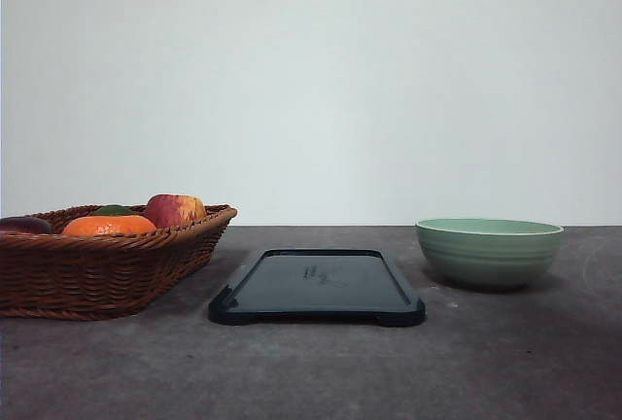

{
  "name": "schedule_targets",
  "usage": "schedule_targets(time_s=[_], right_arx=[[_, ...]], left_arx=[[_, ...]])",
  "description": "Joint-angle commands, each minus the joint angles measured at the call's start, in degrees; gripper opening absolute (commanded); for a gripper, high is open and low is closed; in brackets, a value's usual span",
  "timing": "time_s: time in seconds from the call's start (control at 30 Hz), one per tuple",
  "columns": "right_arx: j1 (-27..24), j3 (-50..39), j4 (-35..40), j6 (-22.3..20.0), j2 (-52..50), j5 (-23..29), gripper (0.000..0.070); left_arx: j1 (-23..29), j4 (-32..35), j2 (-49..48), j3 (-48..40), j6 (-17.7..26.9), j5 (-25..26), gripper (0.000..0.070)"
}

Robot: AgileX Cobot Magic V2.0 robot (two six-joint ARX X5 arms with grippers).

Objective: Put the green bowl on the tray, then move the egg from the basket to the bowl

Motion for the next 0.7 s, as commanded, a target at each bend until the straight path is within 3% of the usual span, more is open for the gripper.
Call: schedule_targets(time_s=[0.0, 0.1, 0.33, 0.5, 0.67], right_arx=[[0.02, 0.96, 0.63, 1.62, -0.07, -0.2, 0.0008], [0.02, 3.04, 0.63, 1.09, -0.04, -0.17, 0.0008], [0.04, 9.88, -0.37, -1.24, 0.47, -0.15, 0.0007], [0.04, 16.97, -4.76, -3.17, 4.73, -1.18, 0.0007], [0.04, 24.09, -7.67, -4.55, 11.9, -4.02, 0.0007]], left_arx=[[-0.07, 2.82, -0.07, 0.39, 1.77, 0.15, 0.0011], [-0.07, 5.59, -0.07, 2.05, 7.51, 0.11, 0.0011], [-0.07, 4.81, 0.82, 9.83, 18.46, -0.07, 0.0011], [-0.07, 2.85, 4.82, 16.99, 18.88, -1.72, 0.0011], [-0.07, -4.74, 12.46, 26.33, 19.1, -1.9, 0.0011]])
